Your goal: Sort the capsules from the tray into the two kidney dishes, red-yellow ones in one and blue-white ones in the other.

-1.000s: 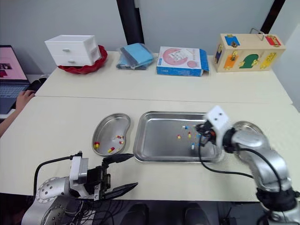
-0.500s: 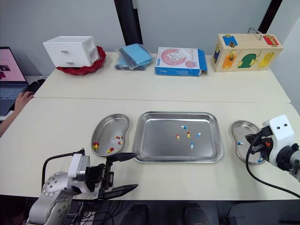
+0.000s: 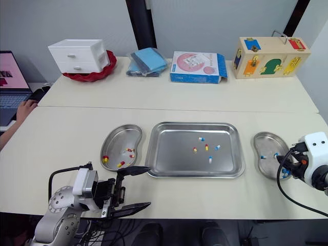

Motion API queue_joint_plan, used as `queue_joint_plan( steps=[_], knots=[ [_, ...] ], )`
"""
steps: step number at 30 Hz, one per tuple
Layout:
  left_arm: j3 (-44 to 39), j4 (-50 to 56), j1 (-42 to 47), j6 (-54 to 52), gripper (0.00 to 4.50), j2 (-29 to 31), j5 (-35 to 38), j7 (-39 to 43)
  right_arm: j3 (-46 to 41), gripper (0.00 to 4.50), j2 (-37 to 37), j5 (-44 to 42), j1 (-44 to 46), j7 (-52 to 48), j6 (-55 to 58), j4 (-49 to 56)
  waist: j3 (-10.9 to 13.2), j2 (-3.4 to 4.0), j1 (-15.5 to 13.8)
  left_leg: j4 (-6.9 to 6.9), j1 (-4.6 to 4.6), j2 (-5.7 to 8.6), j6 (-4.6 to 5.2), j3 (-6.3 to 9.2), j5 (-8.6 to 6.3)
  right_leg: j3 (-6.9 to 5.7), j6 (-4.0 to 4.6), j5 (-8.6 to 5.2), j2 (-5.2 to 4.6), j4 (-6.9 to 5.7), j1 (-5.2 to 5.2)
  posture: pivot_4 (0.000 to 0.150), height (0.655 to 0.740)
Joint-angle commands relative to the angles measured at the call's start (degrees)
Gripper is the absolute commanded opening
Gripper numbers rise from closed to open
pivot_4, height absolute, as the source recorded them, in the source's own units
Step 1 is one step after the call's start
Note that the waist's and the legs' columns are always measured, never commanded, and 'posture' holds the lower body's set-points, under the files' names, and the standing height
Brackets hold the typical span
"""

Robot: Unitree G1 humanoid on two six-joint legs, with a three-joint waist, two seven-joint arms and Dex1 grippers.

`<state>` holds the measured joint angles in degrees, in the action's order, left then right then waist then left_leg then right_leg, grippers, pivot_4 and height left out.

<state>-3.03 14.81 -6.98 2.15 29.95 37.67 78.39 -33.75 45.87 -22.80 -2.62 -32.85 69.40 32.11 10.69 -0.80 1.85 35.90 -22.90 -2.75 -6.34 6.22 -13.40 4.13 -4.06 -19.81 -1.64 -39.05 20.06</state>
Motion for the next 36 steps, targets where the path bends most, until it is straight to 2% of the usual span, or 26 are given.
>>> queue_joint_plan(
  steps=[1, 3, 10, 13, 16, 22, 27, 33, 36],
  knots=[
    [-0.8, 0.7, 0.1, 0.7, 4.5, -0.3, 0.3, -1.3, -2.4, 4.0, 1.5, -0.2, 0.1, -0.4, -2.3, 0.1, 0.0, 0.0, 0.0, 0.0, 0.0, 0.0, 0.0, 0.0, 0.0, 0.0, 0.0, 0.0, 0.0, 0.0, 0.0, 0.15, 0.74],
    [-1.6, 1.2, -0.1, -0.2, 4.5, -0.2, 0.1, -3.4, -2.8, 4.45, 1.6, -0.6, -0.6, -1.3, -3.9, 0.2, 0.0, 0.0, 0.0, 0.0, 0.0, 0.0, 0.0, 0.0, 0.0, 0.0, 0.0, 0.0, 0.0, 0.0, 0.0, 0.15, 0.74],
    [-7.8, 3.8, -3.1, -5.0, 4.5, 2.7, -1.5, -14.9, -3.9, 4.45, 0.5, -1.4, -7.5, -6.8, -15.3, 1.8, 0.0, 0.0, 0.0, 0.0, 0.0, 0.0, 0.0, 0.01, 0.0, 0.0, -0.01, 0.0, 0.0, 0.0, -0.01, 0.15, 0.74],
    [-14.1, 4.7, -6.5, -9.9, 4.5, 7.0, -1.7, -19.6, -3.9, 4.45, -0.1, 1.1, -15.0, -13.5, -29.3, 2.4, 0.0, -0.03, 0.0, 0.0, 0.01, 0.0, 0.0, 0.02, 0.0, -0.01, -0.01, -0.01, 0.0, 0.01, -0.01, 0.15, 0.74],
    [-20.5, 2.2, -10.3, -12.3, 4.5, 11.6, -2.7, -20.4, -5.0, 4.45, -0.4, 2.3, -20.5, -19.2, -40.5, -0.4, 0.0, -0.02, 0.1, -0.04, 0.03, -0.02, 0.0, 0.01, 0.0, -0.01, -0.01, -0.02, 0.0, 0.02, -0.01, 0.15, 0.74],
    [-28.3, -8.2, -16.3, -16.4, 4.5, 16.8, -5.0, -19.5, -6.4, 4.45, 1.7, 4.8, -28.5, -29.0, -53.7, -9.9, 0.0, -0.08, 0.0, -0.01, 0.12, -0.01, 0.0, -0.05, 0.0, 0.01, -0.02, -0.03, -0.02, 0.07, -0.1, 0.15, 0.74],
    [-30.2, -10.2, -19.2, -15.6, 4.5, 16.6, -7.0, -19.8, -5.8, 4.45, 1.3, 4.4, -29.1, -29.3, -56.2, -13.2, 0.0, -0.11, 0.0, -0.08, 0.11, -0.02, -0.01, -0.07, -0.01, 0.01, 0.04, -0.07, -0.02, 0.07, -0.06, 0.15, 0.74],
    [-30.0, -5.3, -19.8, -17.6, 4.5, 15.4, -7.3, -22.1, -4.6, 4.45, 1.1, 4.6, -29.8, -30.2, -58.3, -13.7, 0.0, -0.16, 0.0, -0.07, 0.11, -0.02, -0.02, -0.05, -0.01, 0.01, 0.04, -0.07, -0.03, 0.07, -0.1, 0.15, 0.74],
    [-30.0, -2.9, -20.5, -18.5, 4.5, 14.8, -7.4, -23.1, -2.9, 4.45, 1.4, 6.5, -29.6, -30.6, -63.0, -14.1, 0.0, -0.16, 0.0, -0.07, 0.11, -0.02, -0.02, -0.05, 0.0, 0.0, 0.04, -0.07, -0.03, 0.07, -0.1, 0.15, 0.74]
  ],
)
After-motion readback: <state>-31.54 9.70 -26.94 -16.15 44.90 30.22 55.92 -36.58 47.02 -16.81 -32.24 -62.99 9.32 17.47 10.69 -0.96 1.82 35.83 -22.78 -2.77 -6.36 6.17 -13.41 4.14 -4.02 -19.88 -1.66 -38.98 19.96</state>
